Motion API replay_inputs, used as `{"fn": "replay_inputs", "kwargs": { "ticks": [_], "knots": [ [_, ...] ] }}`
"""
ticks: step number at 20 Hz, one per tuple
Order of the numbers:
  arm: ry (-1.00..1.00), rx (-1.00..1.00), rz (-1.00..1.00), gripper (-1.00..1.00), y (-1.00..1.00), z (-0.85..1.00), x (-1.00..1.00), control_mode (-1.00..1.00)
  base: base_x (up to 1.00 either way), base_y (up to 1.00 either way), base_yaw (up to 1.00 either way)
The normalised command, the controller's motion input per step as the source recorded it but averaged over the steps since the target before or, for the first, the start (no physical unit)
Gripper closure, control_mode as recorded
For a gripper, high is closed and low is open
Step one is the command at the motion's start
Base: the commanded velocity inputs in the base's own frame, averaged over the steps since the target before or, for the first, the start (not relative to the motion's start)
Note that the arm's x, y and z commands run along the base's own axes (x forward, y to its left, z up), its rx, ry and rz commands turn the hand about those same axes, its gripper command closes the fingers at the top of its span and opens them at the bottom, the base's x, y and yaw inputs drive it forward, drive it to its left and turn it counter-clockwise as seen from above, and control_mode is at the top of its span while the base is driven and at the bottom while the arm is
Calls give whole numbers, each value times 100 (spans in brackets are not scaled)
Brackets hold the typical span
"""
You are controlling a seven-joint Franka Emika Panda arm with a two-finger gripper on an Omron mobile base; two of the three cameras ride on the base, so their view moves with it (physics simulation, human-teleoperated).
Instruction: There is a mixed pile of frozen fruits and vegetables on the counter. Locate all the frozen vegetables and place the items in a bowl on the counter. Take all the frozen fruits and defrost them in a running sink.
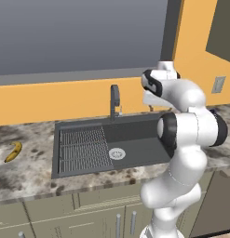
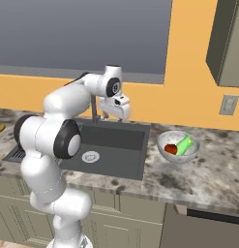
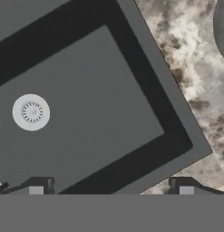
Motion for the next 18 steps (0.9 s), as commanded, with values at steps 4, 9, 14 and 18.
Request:
{"fn": "replay_inputs", "kwargs": {
  "ticks": [4, 9, 14, 18],
  "knots": [
    [0, 0, 23, -100, 59, 0, 10, -100, 0, 0, 0],
    [1, 0, 23, -100, 66, 0, 13, -100, 0, 0, 0],
    [0, 0, 23, -100, 65, 0, 9, -100, 0, 0, 0],
    [0, 0, 22, -100, 63, 0, 9, -100, 0, 0, 0]
  ]
}}
